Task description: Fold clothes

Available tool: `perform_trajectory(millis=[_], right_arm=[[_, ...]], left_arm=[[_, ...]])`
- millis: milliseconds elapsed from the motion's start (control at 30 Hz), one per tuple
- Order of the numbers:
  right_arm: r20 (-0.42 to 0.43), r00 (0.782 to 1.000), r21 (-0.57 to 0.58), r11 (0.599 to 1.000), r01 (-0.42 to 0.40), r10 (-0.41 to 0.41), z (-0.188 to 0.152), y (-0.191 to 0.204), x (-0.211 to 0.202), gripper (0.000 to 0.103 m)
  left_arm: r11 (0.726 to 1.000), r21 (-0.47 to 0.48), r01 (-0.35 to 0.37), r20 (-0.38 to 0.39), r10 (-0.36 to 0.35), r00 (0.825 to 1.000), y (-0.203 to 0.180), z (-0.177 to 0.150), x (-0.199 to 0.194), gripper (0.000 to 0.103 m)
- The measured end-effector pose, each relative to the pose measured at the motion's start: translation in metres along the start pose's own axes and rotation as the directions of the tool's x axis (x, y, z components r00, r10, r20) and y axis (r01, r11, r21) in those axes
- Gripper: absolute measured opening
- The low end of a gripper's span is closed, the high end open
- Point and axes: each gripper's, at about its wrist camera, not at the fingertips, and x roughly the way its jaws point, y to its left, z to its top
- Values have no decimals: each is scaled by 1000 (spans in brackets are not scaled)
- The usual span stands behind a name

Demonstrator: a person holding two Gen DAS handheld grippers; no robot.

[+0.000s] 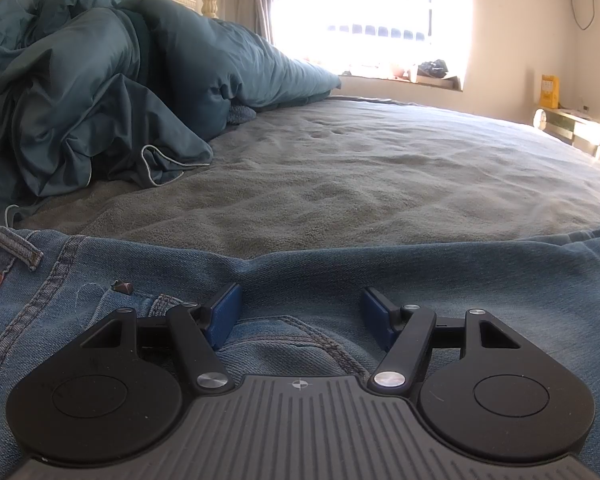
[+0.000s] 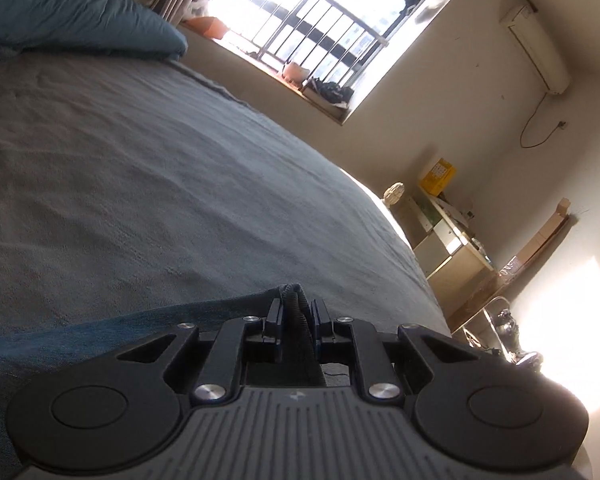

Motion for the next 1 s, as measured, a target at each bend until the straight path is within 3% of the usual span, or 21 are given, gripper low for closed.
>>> perform_trajectory(millis=[200,333,400,433,467,533,600,667,733,867,933,1000], right_arm=[[-177,984,-106,994,12,-31,-17,27,52,15],[-225,969,-157,986,64,-99,-27,33,56,17],[-222,967,-143,985,96,-126,-29,29,48,28],[-220,965,-136,984,111,-140,-30,26,44,43],[-191,971,-99,987,127,-144,-28,20,31,51],[-126,980,-17,988,153,-154,-21,8,3,52],[-53,991,110,986,127,-122,-15,-7,-35,54],[38,998,249,968,31,-41,-15,-18,-81,60],[126,990,350,930,-109,68,-22,-22,-125,65],[247,926,414,833,-368,286,-44,8,-191,69],[270,863,432,747,-505,427,-56,40,-209,69],[295,776,446,638,-628,557,-68,74,-227,70]], left_arm=[[1000,2,-1,1,1,1000,-1,0,0,66],[1000,3,-2,2,2,1000,-1,0,0,66],[1000,3,-2,2,2,1000,-1,0,-1,66],[1000,3,-2,1,2,1000,-1,0,-1,66],[1000,3,-2,0,2,1000,-1,0,-1,66],[1000,2,0,-2,0,1000,0,1,-1,66],[1000,-15,10,1,-10,1000,2,3,-4,66],[998,-53,20,3,-20,1000,6,5,-9,66],[994,-104,18,17,-17,1000,11,10,-20,66],[982,-180,62,78,-48,996,20,13,-61,68],[974,-210,86,105,-65,992,28,8,-86,71],[962,-256,91,111,-65,992,41,-3,-111,73]])
